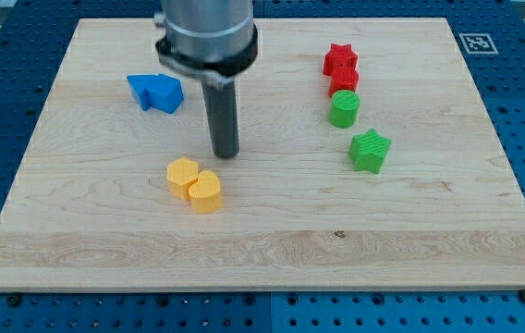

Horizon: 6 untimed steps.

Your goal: Nudge red circle right a bit

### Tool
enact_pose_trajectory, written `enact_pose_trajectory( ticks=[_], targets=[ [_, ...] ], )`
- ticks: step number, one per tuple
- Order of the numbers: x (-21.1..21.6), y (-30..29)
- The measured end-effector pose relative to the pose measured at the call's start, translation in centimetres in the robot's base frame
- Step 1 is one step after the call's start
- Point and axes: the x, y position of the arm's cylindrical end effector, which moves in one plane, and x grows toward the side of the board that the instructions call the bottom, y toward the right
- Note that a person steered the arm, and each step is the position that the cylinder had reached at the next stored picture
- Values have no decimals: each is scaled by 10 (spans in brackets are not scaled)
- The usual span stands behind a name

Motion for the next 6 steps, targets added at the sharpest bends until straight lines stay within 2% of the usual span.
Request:
enact_pose_trajectory(
  ticks=[1,3,4,6],
  targets=[
    [-52,25],
    [-75,160],
    [-75,177],
    [-66,164]
  ],
)
